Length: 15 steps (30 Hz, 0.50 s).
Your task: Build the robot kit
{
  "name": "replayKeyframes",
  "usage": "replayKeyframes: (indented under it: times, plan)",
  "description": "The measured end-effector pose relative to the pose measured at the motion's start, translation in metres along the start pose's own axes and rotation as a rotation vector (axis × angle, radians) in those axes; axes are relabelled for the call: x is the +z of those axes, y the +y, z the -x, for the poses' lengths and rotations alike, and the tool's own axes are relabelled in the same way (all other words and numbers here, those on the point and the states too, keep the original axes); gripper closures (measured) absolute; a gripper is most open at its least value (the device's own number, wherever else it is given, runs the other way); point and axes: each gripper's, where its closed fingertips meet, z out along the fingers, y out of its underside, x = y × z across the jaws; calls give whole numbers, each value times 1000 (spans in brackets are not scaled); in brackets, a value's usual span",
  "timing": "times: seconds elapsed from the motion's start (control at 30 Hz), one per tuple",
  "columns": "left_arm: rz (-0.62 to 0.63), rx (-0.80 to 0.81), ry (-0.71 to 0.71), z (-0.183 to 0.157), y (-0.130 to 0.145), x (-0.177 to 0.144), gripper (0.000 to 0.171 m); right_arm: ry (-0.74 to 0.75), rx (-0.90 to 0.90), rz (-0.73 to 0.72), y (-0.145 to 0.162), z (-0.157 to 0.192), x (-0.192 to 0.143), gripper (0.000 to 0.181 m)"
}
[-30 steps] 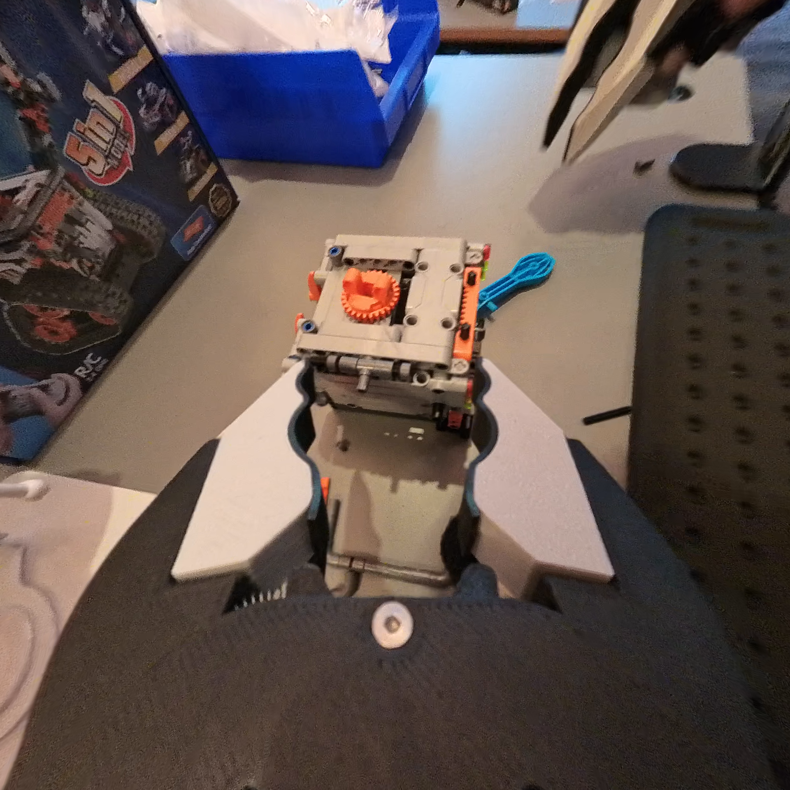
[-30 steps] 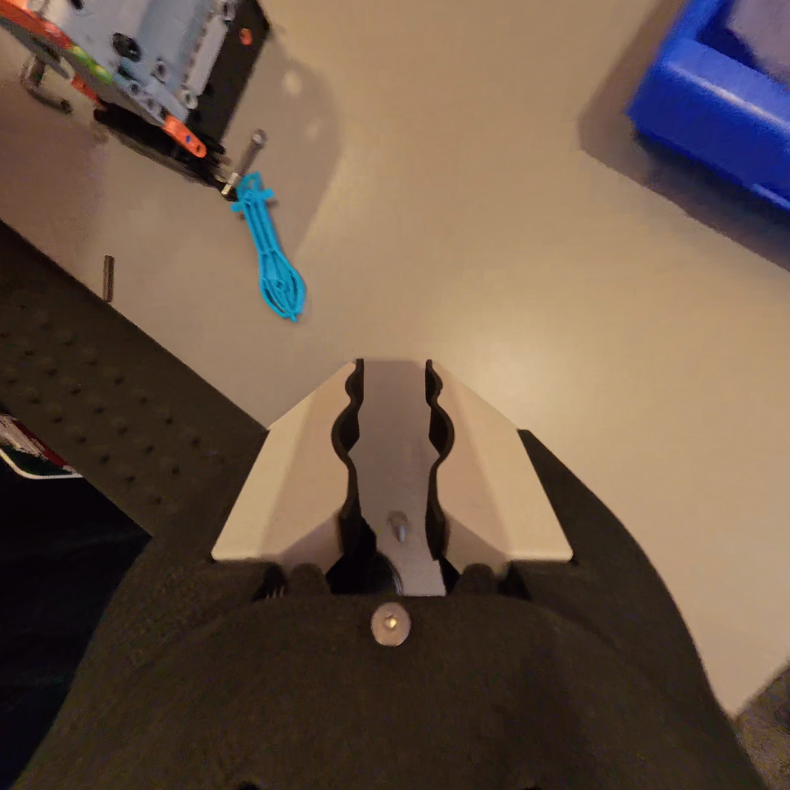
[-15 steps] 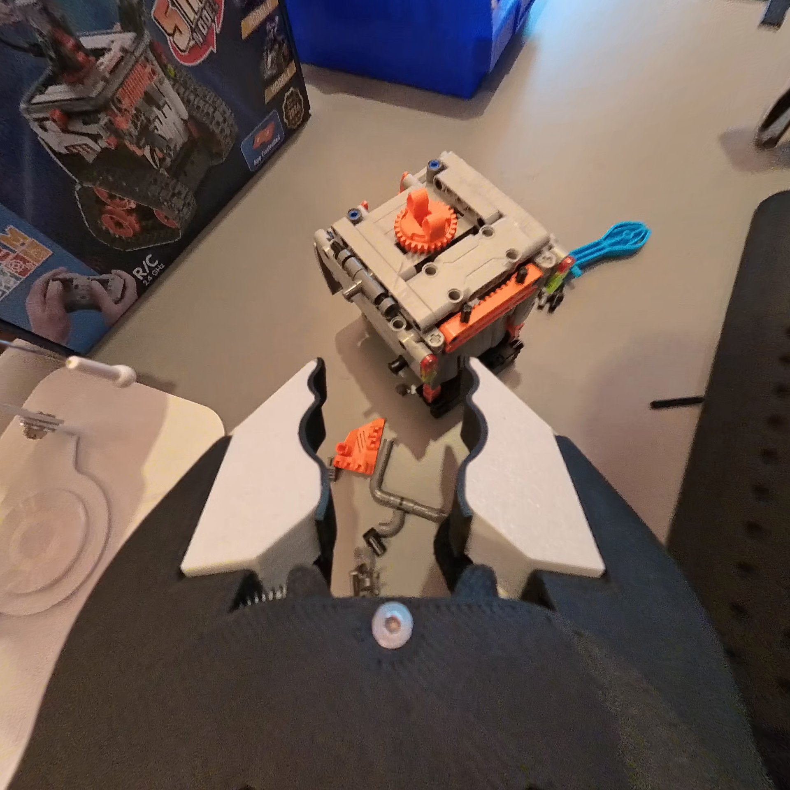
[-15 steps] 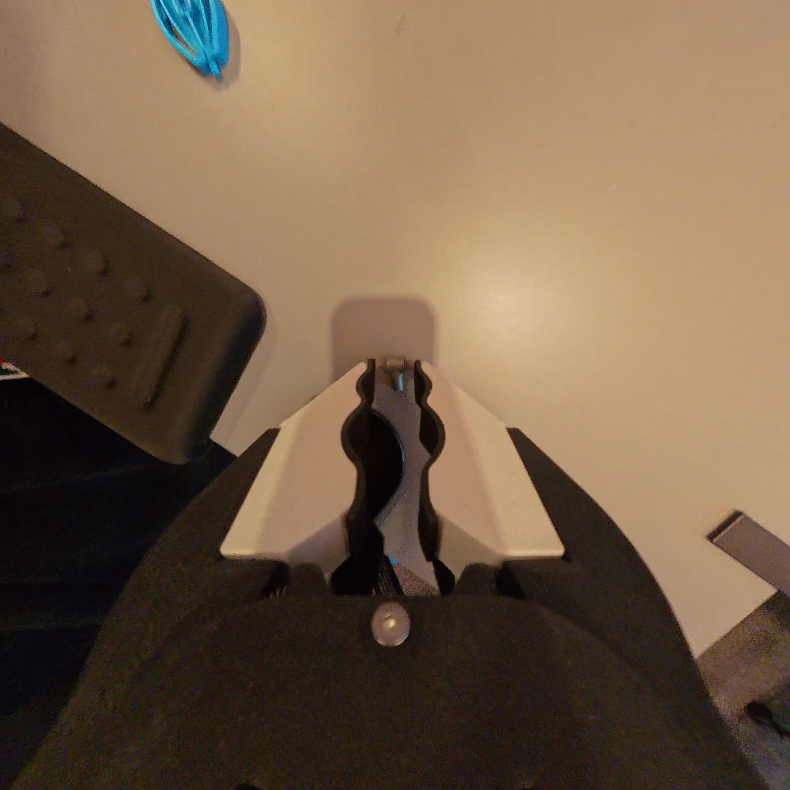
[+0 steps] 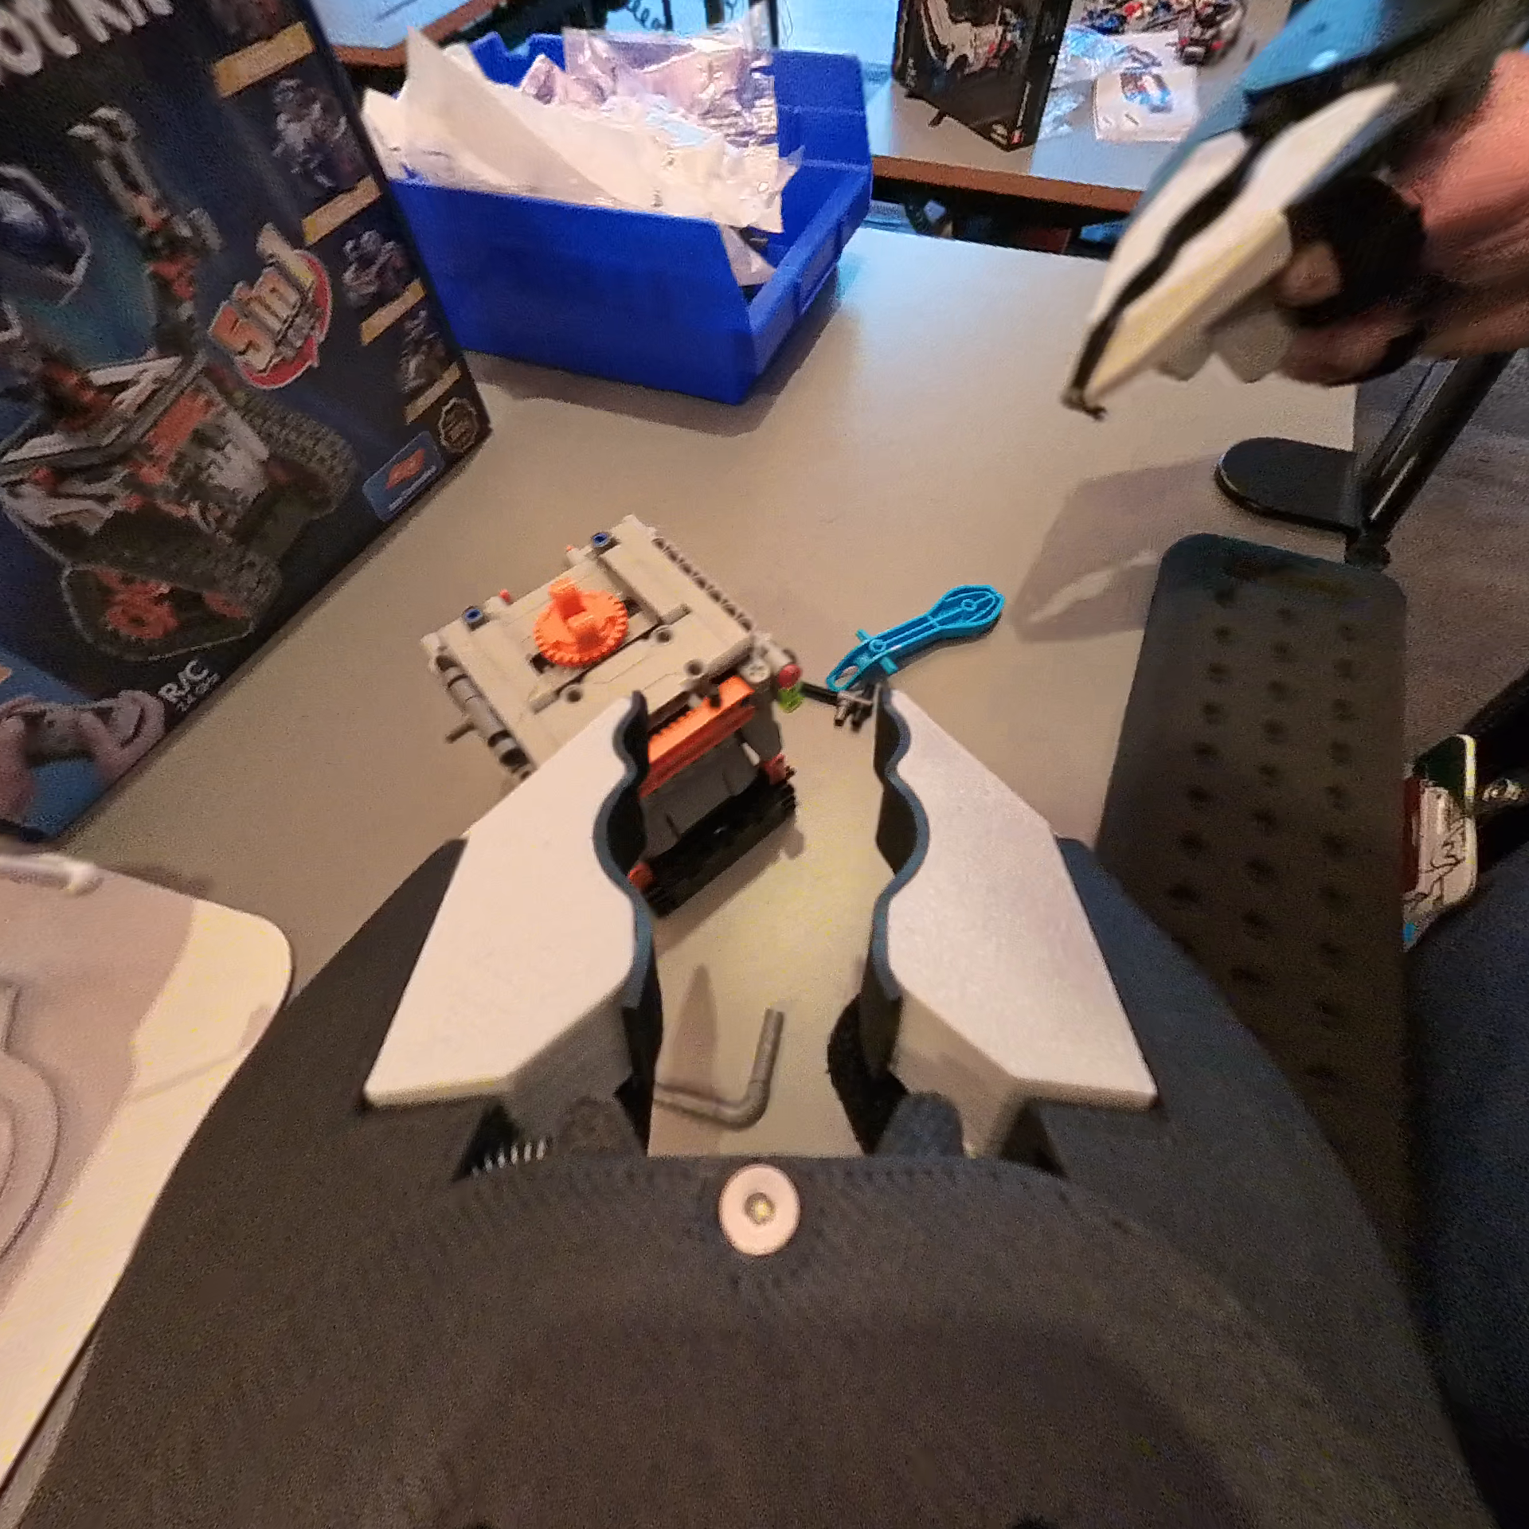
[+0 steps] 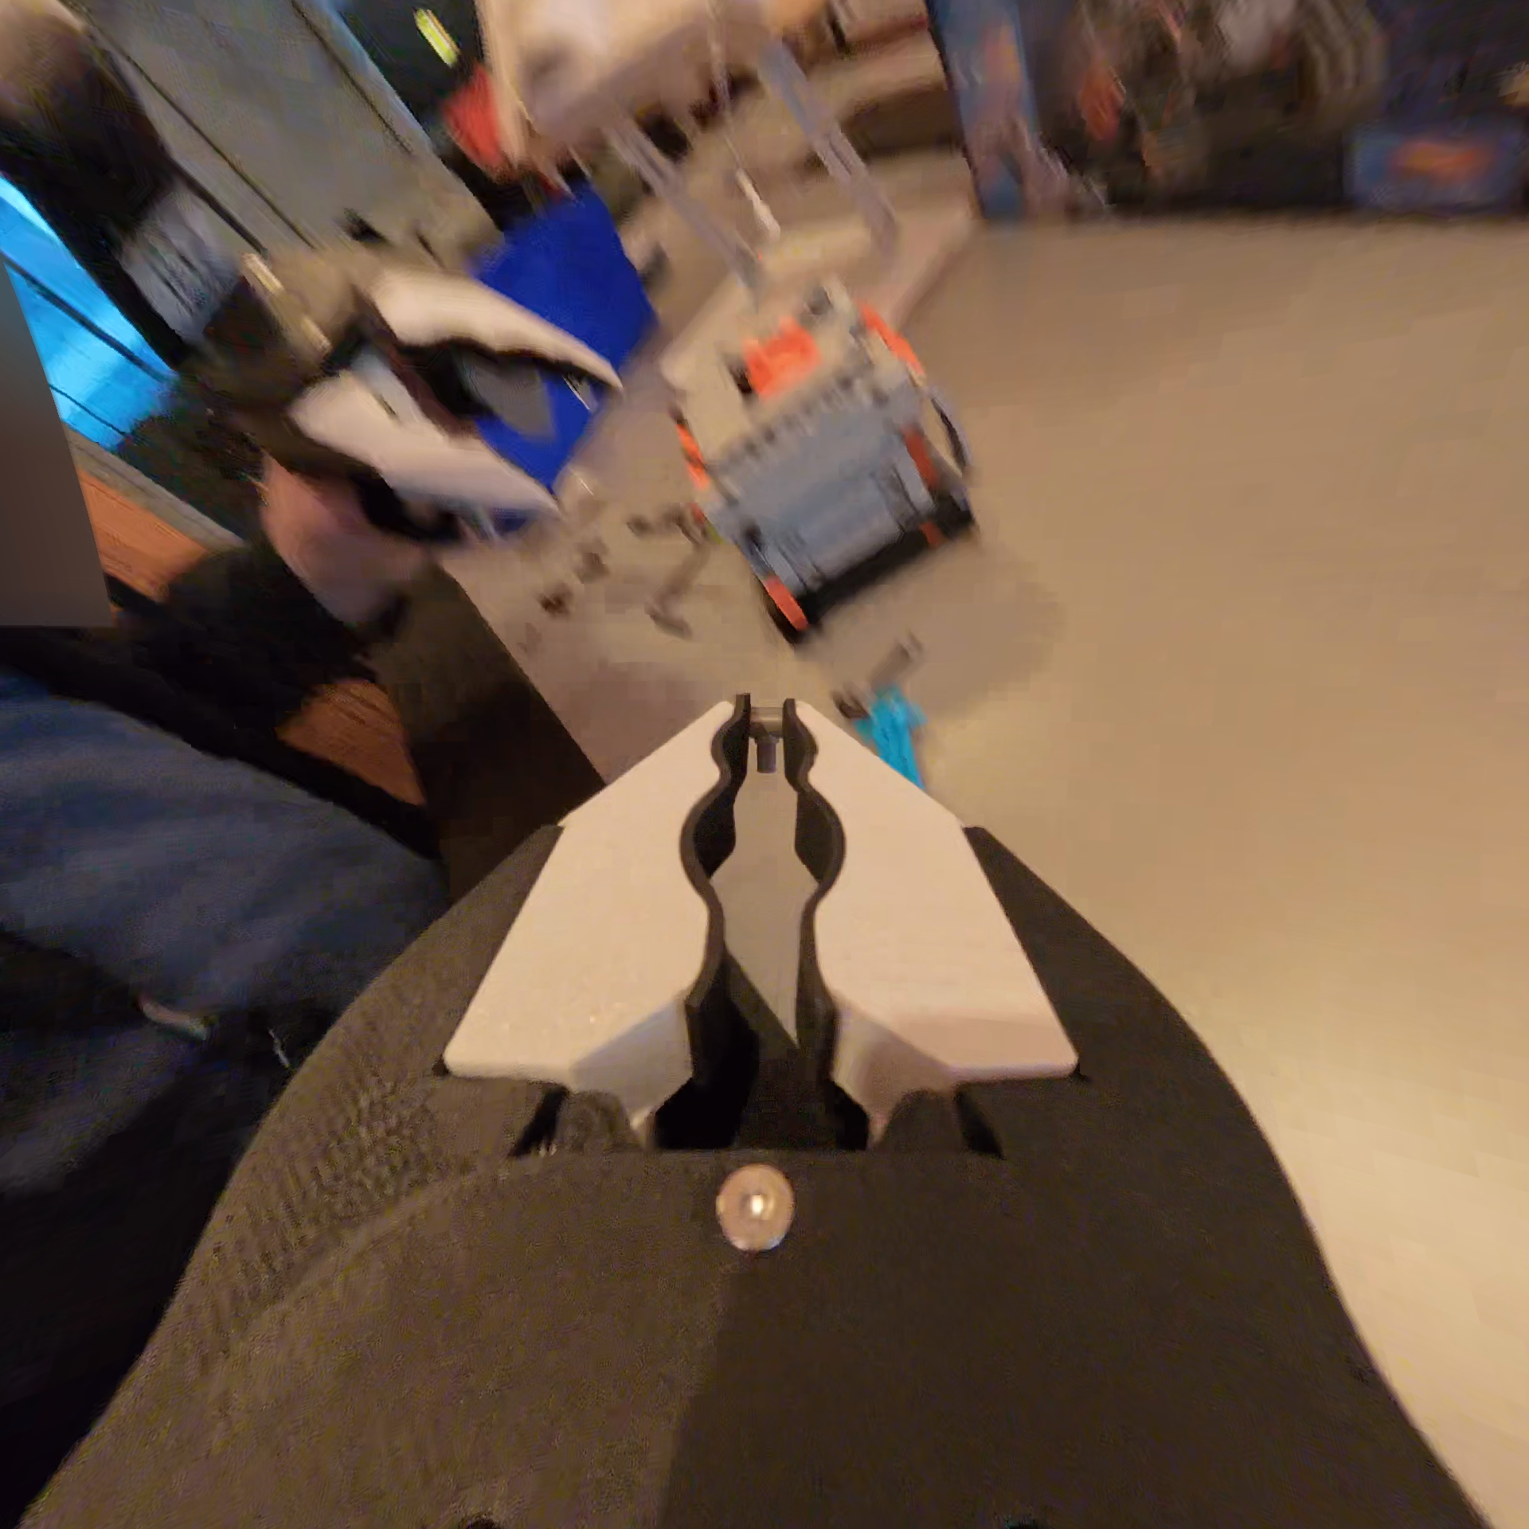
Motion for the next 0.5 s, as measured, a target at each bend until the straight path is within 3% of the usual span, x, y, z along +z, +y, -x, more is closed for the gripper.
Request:
replayKeyframes:
  times: [0.1, 0.23, 0.5]
  plan:
    - [-61, -33, 32, -18, -13, 9, 123, -171, 36, -147, -40, 34, 35, 176]
    - [-118, -64, 43, -31, -27, 18, 126, -344, 134, -297, -72, 59, 65, 176]
    - [-170, -66, -10, -25, -42, 24, 129, -504, 301, -373, -78, 74, 88, 176]
